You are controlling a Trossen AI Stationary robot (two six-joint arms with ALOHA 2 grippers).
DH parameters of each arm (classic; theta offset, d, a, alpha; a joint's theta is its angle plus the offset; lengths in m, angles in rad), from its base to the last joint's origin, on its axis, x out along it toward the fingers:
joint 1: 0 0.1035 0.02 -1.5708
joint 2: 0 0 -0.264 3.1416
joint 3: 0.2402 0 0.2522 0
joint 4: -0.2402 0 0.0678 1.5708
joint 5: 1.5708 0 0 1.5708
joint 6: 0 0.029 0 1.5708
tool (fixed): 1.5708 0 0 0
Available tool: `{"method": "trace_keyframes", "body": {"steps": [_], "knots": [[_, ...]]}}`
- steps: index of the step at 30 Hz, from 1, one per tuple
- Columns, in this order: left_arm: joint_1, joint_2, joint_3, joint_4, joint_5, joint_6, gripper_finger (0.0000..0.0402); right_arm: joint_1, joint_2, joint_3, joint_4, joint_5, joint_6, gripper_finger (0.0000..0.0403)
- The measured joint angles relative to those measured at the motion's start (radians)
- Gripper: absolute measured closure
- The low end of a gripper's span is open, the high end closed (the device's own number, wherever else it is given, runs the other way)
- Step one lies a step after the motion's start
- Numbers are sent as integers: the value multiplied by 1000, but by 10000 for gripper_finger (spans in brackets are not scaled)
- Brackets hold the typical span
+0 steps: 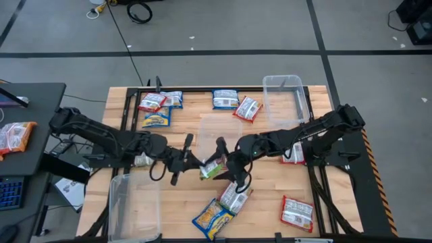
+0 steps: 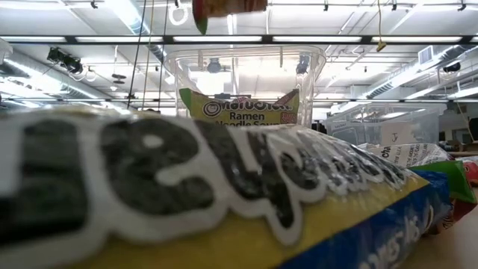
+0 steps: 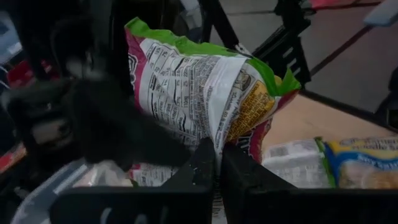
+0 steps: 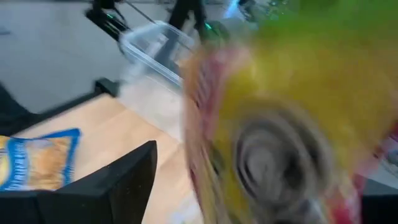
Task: Sort Maruchan noodles
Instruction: Put the green noodle pack into the middle transparent container
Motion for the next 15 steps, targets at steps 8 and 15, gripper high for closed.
{"method": "trace_keyframes", "body": {"steps": [8,15], "knots": [[3,0,1,7,-5,-39,386,1,-1,1,-1,20,0,210],[1,-2,50,-65,-85,-215,371,-5,-8,2,7,95,38,270]]}}
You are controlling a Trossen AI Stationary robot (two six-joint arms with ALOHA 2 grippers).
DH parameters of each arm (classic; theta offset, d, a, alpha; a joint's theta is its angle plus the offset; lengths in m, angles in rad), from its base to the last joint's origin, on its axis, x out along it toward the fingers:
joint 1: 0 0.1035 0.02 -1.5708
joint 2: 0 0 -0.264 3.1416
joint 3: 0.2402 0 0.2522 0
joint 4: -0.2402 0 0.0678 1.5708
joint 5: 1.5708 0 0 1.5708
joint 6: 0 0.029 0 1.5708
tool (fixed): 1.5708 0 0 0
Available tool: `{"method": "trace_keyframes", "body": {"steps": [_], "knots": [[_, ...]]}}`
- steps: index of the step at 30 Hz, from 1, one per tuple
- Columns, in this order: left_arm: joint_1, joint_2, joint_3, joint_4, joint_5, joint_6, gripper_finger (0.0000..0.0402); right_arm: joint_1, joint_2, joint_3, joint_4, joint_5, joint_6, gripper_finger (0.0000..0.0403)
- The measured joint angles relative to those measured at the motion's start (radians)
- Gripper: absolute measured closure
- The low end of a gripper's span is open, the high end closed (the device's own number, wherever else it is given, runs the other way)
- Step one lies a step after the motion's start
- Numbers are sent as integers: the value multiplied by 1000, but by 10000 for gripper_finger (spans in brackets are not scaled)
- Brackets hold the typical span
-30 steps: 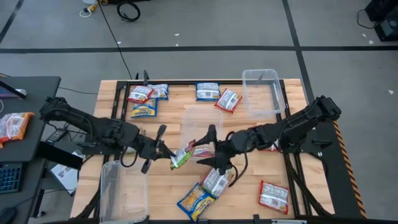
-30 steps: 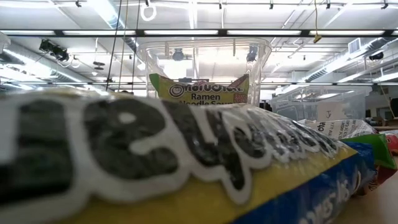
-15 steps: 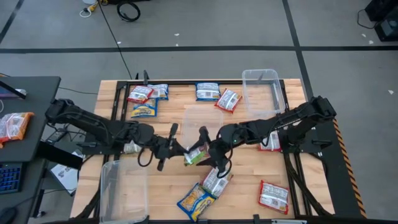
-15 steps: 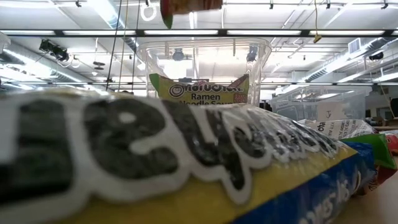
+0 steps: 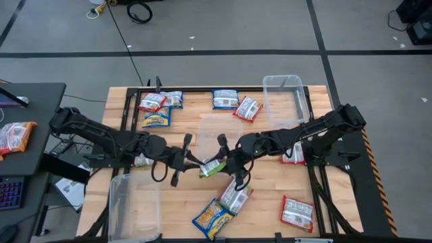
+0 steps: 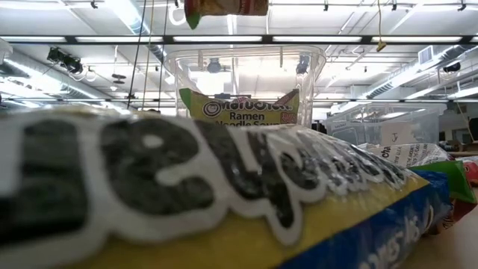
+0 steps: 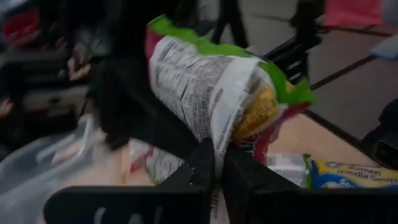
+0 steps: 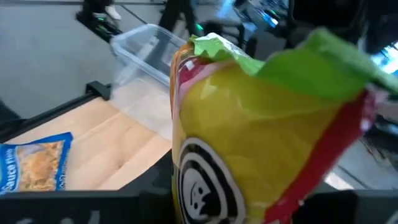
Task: Sort Maruchan noodles
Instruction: Put the green noodle pack into the middle transparent container
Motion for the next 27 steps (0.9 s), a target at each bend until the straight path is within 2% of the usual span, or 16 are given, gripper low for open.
{"method": "trace_keyframes", "body": {"steps": [3,6,9,11,15,20,24,27], "knots": [[-9,-3,72,-166,-99,-45,339,0,-3,8,-20,84,60,270],[-32,-4,167,-386,-276,-122,296,4,-8,35,-70,252,137,270],[-64,-4,263,-661,-441,-211,251,13,-8,127,-258,457,168,270],[-75,-4,329,-862,-486,-284,225,12,7,210,-389,523,223,270],[-75,-4,417,-1214,-497,-543,192,-11,50,353,-623,519,353,270],[-75,-13,417,-1536,-491,-855,185,-59,174,529,-894,509,402,270],[-66,-18,394,-1663,-472,-1008,185,-91,306,693,-1156,397,473,270],[-64,-19,394,-1695,-447,-1046,185,-113,366,763,-1259,311,514,270]]}}
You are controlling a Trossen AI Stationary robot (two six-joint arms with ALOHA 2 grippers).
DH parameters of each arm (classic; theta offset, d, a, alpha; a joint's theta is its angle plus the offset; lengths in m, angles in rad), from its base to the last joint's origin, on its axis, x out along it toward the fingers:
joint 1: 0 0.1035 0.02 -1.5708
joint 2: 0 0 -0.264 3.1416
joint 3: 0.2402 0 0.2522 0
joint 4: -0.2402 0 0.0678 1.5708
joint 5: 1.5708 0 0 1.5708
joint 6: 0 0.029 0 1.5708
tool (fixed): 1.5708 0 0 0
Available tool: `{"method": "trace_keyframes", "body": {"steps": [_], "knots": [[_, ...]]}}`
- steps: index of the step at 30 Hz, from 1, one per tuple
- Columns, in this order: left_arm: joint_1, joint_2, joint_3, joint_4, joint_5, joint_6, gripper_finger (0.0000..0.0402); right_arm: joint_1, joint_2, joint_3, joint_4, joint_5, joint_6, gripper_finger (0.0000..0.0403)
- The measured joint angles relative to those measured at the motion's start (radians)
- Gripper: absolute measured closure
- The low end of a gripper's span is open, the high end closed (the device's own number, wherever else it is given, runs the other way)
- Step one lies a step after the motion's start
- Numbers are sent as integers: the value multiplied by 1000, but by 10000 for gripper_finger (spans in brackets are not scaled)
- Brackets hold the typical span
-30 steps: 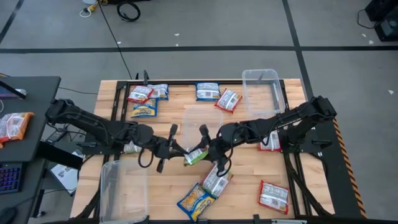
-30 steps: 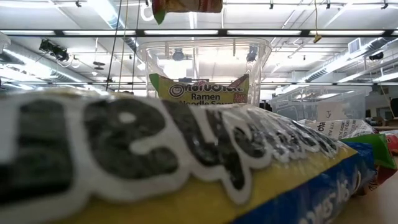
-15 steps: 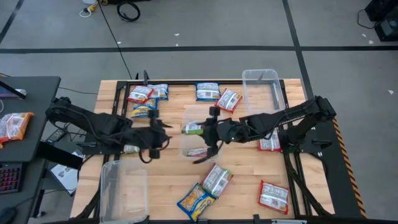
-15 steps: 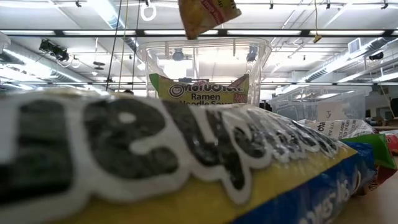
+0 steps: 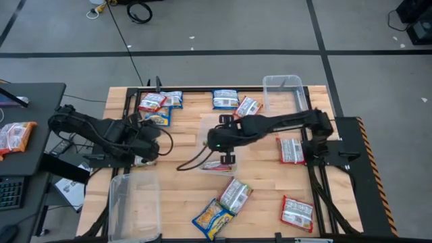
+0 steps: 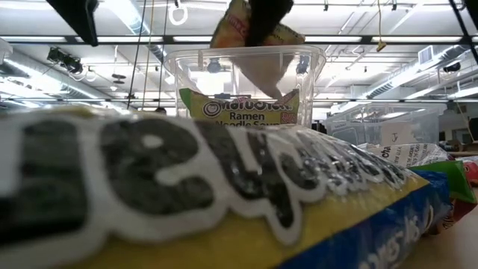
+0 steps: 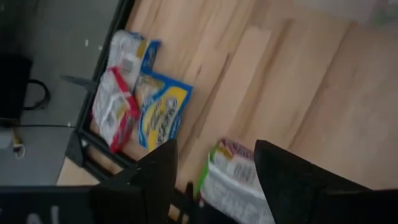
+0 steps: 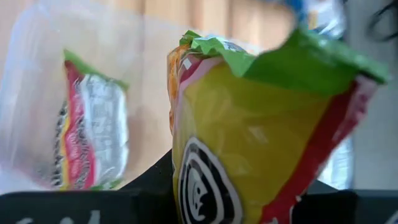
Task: Sort Maruchan noodles
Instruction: Put the green noodle pack into the middle transparent container
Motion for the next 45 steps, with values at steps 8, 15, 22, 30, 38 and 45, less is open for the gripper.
{"method": "trace_keyframes", "body": {"steps": [8,15,22,30,38,45], "knots": [[1,0,0,-2,23,5,185,-42,87,-10,-38,-43,62,270],[-6,-1,-1,-13,24,-12,184,-79,191,-16,-4,-76,41,270],[-6,-29,-1,-13,28,-4,184,-112,262,-17,3,-273,51,270],[-6,-66,-1,-14,24,-17,184,-113,297,-17,5,-383,27,152],[-6,-69,-2,-12,23,5,184,-96,278,-17,11,-396,36,94],[-6,-69,-2,-11,23,7,184,-86,204,-17,-2,-385,39,131]]}}
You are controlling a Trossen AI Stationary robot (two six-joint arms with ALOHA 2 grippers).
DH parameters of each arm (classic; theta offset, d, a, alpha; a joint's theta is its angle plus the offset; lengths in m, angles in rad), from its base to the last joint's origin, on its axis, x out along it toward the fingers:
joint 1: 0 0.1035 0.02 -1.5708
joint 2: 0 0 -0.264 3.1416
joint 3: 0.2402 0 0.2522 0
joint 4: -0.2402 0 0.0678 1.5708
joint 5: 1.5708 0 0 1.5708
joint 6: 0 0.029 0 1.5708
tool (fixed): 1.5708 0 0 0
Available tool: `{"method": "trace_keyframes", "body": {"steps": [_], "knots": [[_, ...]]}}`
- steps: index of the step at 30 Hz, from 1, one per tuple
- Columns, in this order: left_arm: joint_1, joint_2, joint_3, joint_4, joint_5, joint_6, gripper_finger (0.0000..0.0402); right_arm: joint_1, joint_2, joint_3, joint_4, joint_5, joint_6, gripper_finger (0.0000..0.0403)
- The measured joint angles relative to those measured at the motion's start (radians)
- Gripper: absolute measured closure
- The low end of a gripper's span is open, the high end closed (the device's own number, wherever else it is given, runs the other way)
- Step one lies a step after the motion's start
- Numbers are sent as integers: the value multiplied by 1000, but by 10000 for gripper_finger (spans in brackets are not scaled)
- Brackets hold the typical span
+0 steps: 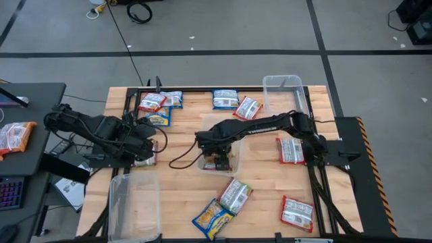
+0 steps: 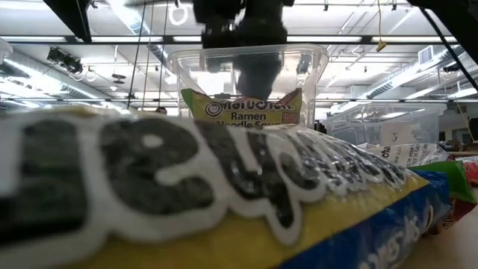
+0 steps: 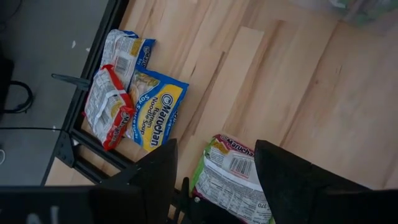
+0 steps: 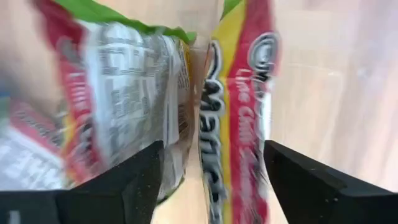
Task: Sort Maruchan noodles
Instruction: Put the green noodle pack into the middle transparent container
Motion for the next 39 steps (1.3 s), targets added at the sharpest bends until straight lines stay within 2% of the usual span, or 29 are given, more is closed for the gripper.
{"method": "trace_keyframes", "body": {"steps": [4,8,12,15,19,24,28,32,39], "knots": [[-4,-2,0,36,-49,1,183,11,-72,0,-25,75,11,141],[-41,-7,0,57,-53,0,178,56,-147,0,-59,214,56,149],[-89,-6,0,57,-48,-73,169,125,-201,0,-61,338,75,158],[-115,-6,-29,55,-17,-140,161,174,-225,0,-60,389,95,162],[-109,-6,-146,41,58,-249,149,231,-253,-53,-51,425,137,163],[-15,-6,-303,63,104,-379,140,281,-300,-156,-32,456,238,163],[126,-6,-348,147,151,-452,138,304,-345,-217,-29,476,294,163],[248,28,-380,183,261,-436,138,306,-387,-266,-20,471,317,163],[342,172,-410,206,322,-354,138,306,-435,-401,44,443,332,163]]}}
